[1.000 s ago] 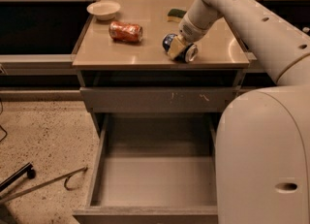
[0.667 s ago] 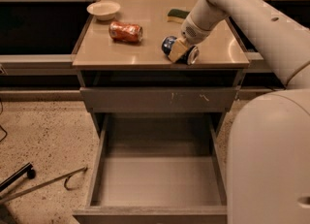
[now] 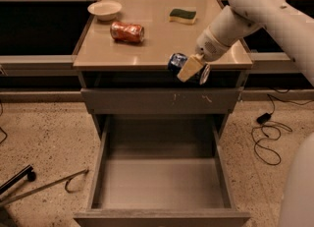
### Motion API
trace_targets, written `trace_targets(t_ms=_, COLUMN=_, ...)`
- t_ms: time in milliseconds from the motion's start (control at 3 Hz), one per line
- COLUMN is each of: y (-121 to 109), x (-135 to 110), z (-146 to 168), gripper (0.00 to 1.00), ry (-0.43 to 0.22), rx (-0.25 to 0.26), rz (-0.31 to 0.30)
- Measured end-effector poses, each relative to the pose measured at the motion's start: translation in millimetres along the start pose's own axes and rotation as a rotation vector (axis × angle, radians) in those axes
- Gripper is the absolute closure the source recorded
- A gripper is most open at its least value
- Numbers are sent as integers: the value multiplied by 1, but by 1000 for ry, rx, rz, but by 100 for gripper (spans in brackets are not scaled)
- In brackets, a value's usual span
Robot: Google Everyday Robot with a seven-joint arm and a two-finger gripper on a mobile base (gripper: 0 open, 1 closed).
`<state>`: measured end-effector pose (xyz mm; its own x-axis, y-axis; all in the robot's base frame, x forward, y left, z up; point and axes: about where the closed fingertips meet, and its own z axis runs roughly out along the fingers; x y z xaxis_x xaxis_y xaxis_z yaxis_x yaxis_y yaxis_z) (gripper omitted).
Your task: Place pepsi can into middle drawer
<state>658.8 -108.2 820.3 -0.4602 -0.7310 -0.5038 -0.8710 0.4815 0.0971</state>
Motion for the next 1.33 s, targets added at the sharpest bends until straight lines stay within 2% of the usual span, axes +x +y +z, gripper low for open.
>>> trace_targets(t_ms=667, y=56, x=50, z=11, gripper=100, ry=-58, rx=-168, rz=-5)
trace_targets(t_ms=1333, y=51, x=45, z=15, gripper=100, ry=-66, rx=-170, rz=-12)
